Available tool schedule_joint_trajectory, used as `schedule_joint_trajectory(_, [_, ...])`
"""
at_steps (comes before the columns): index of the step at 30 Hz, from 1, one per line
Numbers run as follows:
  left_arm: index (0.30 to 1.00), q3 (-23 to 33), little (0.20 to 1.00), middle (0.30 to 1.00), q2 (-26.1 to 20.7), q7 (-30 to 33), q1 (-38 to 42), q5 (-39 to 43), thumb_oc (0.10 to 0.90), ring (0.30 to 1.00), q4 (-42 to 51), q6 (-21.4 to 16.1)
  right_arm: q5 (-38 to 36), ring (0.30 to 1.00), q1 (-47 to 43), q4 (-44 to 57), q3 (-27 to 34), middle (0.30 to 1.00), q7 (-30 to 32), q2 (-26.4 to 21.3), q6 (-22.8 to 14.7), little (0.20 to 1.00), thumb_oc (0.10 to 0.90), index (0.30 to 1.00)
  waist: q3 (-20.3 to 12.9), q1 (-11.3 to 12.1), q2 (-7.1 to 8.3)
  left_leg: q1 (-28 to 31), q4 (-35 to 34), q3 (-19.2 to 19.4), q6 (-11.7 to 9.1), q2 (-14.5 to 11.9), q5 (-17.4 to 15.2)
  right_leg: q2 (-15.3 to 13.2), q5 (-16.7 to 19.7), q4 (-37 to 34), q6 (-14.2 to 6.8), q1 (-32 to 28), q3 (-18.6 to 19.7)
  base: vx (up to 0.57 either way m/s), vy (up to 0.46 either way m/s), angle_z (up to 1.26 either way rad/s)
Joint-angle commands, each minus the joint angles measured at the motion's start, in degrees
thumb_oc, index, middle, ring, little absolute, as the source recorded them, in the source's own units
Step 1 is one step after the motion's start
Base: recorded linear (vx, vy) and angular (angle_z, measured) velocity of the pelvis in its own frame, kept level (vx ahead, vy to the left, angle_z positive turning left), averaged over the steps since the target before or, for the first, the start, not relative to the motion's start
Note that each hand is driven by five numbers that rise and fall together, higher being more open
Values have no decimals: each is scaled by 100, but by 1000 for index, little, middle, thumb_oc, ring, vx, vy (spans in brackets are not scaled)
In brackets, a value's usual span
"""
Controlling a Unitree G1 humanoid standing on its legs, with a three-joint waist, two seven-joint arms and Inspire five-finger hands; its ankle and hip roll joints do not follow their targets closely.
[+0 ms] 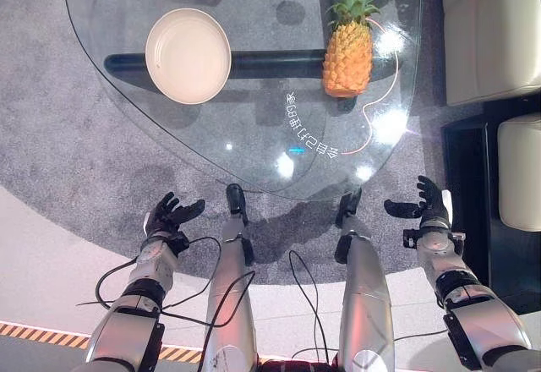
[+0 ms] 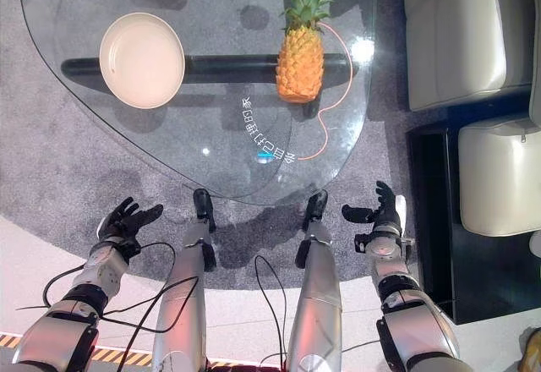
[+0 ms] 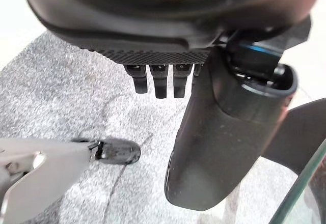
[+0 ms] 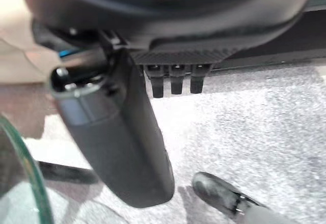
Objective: Pick up the fruit to the plate
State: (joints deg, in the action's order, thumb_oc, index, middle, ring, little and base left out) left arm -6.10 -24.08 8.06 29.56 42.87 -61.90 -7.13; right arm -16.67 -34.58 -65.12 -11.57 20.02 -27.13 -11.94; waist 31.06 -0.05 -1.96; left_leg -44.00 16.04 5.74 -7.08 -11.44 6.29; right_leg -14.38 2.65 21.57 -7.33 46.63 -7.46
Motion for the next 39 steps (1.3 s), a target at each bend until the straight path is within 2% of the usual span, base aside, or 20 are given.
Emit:
schedule_joint_trajectory(1, [900, 52, 900, 900, -277, 186, -238, -172, 800, 900, -210, -220, -445, 900, 241, 316, 105, 900, 453, -308, -351, 900, 800, 900, -126, 75, 98, -447, 871, -503, -32, 77, -558, -255, -61, 278, -216, 219, 39, 0, 0, 0])
schedule_joint_trajectory(7, [900, -47, 900, 900, -228, 260, -394, -271, 800, 900, -141, -275, -1181, 900, 245, 741, 444, 900, 898, -408, -882, 900, 800, 900, -126, 83, 100, -475, 871, -523, -41, 76, -563, -274, -53, 292, -216, 241, -3, 5, -2, 0])
schedule_joint_trajectory(9, [900, -82, 900, 900, -222, 269, -429, -301, 800, 900, -95, -282, -1292, 900, 215, 1002, 510, 900, 1057, -469, -943, 900, 800, 900, -126, 84, 98, -492, 880, -526, -40, 74, -565, -285, -48, 301, -217, 258, -14, 0, 0, 0])
schedule_joint_trajectory(15, [900, -182, 900, 900, -173, 357, -549, -303, 800, 900, 43, -308, -1291, 900, 120, 2219, 538, 900, 1980, -596, -1108, 900, 800, 900, -126, 61, 114, -490, 854, -526, -40, 74, -553, -297, -35, 305, -208, 267, -46, 0, 0, 0])
schedule_joint_trajectory(20, [900, -205, 900, 900, -119, 362, -636, -348, 800, 900, 77, -339, -827, 900, -22, 3143, 567, 900, 2623, -697, -1296, 900, 800, 900, -126, 39, 102, -472, 817, -522, -32, 82, -535, -304, -25, 277, -205, 263, -61, 0, 7, 0])
schedule_joint_trajectory(24, [900, -190, 900, 900, -5, 383, -708, -389, 800, 900, 67, -411, -295, 900, -95, 4352, 556, 900, 3131, -689, -1156, 900, 800, 900, -126, -2, 89, -436, 773, -512, -18, 100, -510, -281, -29, 265, -202, 250, -39, 3, 42, -1])
schedule_joint_trajectory(28, [900, -147, 900, 900, 61, 348, -727, -416, 800, 900, 42, -427, -1, 900, -240, 5092, 456, 900, 3173, -621, -1131, 900, 800, 900, -126, -14, 65, -403, 727, -484, -18, 109, -485, -279, -27, 222, -204, 228, -26, 2, 39, 0])
schedule_joint_trajectory(35, [900, -108, 900, 900, 210, 304, -804, -501, 800, 900, 50, -480, 655, 900, -455, 5861, 102, 900, 3017, -443, -783, 900, 800, 900, -126, 9, -16, -276, 581, -401, -15, 166, -422, -295, 3, 110, -192, 136, -22, 0, 43, 1])
schedule_joint_trajectory(39, [900, -132, 900, 900, 268, 228, -839, -548, 800, 900, 46, -499, 615, 900, -603, 6009, -160, 900, 2716, -364, -454, 900, 800, 900, -126, 47, -76, -212, 526, -358, -18, 186, -384, -327, 20, 55, -182, 80, -35, 2, 25, 0])
